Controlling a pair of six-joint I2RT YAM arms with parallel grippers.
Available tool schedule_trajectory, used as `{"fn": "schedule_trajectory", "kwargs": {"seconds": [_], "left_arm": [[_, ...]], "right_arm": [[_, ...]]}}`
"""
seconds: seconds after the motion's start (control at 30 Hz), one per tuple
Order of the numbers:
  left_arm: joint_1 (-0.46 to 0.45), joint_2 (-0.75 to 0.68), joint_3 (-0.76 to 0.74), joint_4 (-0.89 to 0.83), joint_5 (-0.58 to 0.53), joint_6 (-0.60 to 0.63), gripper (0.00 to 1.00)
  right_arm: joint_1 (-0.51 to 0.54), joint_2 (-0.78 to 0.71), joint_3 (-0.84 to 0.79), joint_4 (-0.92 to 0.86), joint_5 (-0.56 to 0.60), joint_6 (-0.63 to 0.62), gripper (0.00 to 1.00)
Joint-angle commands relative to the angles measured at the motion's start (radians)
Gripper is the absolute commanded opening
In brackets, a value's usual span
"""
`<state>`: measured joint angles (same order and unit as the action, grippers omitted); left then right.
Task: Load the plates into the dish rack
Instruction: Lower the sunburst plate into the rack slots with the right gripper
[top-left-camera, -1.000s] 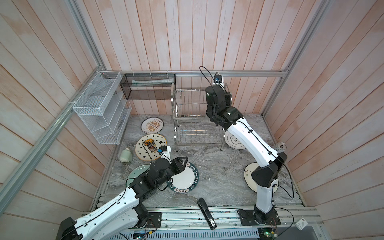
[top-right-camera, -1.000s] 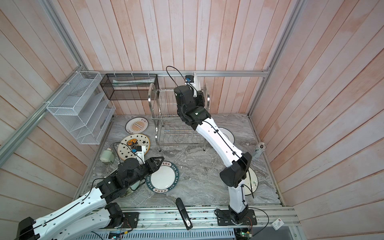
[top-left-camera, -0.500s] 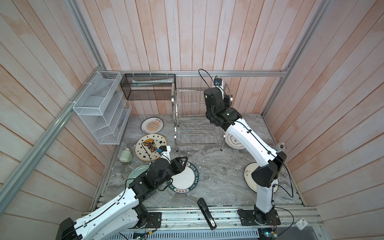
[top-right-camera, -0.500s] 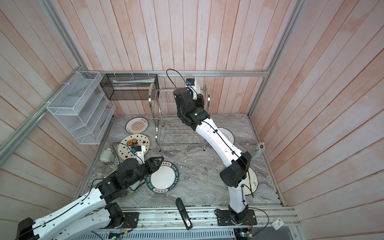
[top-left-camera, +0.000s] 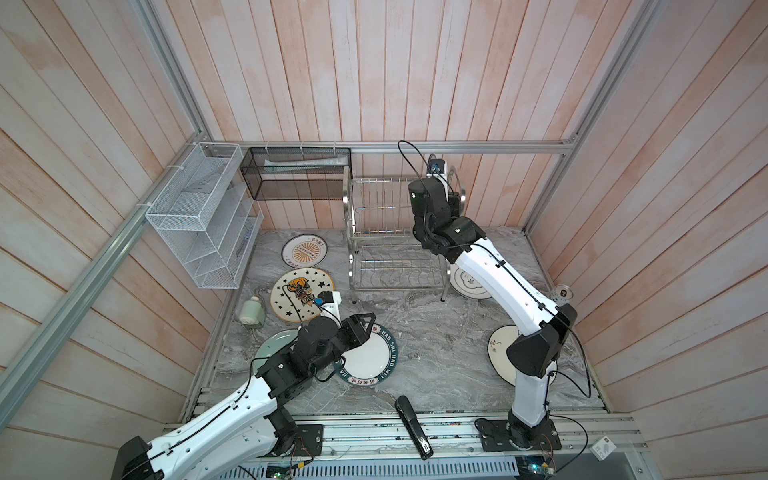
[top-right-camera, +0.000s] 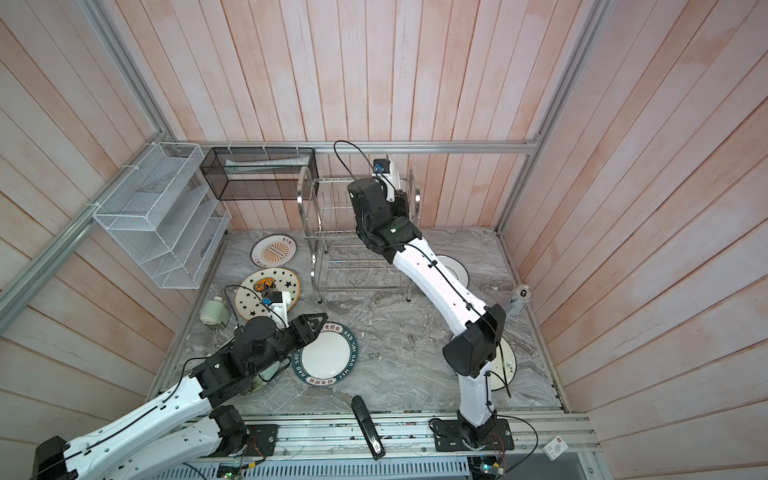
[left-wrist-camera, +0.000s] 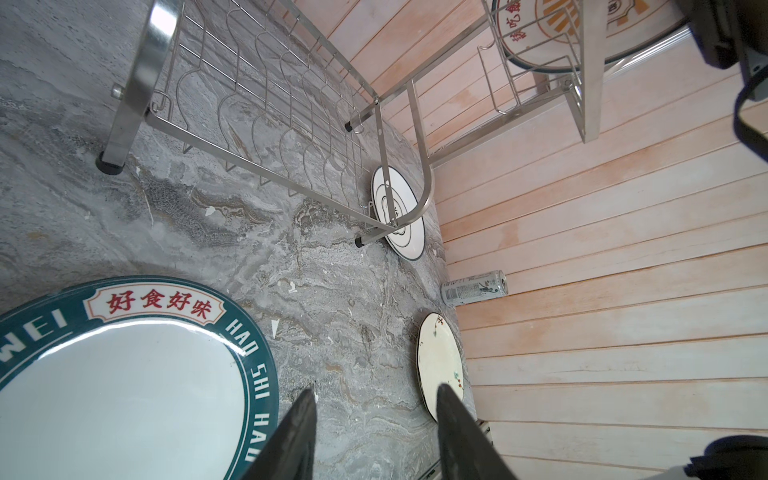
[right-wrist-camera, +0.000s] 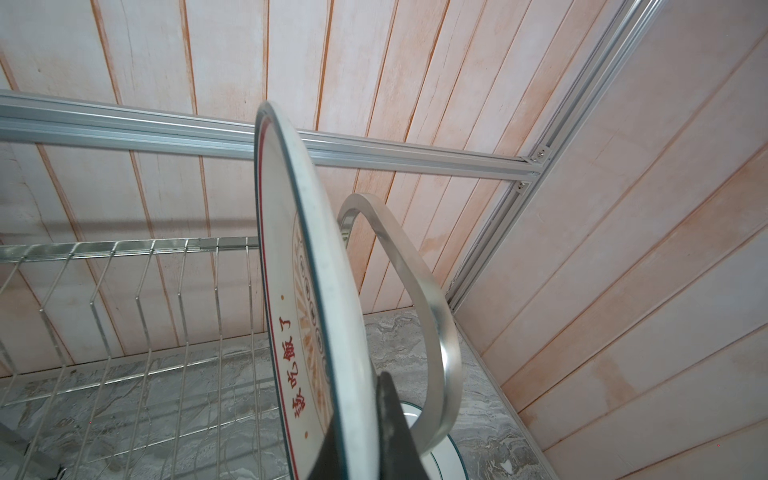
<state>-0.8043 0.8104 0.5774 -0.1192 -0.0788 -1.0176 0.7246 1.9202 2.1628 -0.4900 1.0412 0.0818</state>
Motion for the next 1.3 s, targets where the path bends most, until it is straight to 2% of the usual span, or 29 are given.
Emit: {"fn": "schedule_trajectory", "kwargs": {"seconds": [0.0, 0.83, 1.27], "left_arm": [[-0.004, 0.004, 0.0, 0.009, 0.005, 0.004, 0.48], [-0.004, -0.001, 0.003, 0.008, 0.016, 0.005, 0.48], [-0.004, -0.011, -0.005, 0.006, 0.014, 0.001, 0.48]], "right_arm": [[-0.004, -0.073, -0.014, 0.048, 0.019, -0.013, 0.0], [0.004, -0.092, -0.064, 0.045, 0.031, -0.002, 0.0], [0.0, -0.095, -0.104, 0.018, 0.017, 0.042, 0.0]]}}
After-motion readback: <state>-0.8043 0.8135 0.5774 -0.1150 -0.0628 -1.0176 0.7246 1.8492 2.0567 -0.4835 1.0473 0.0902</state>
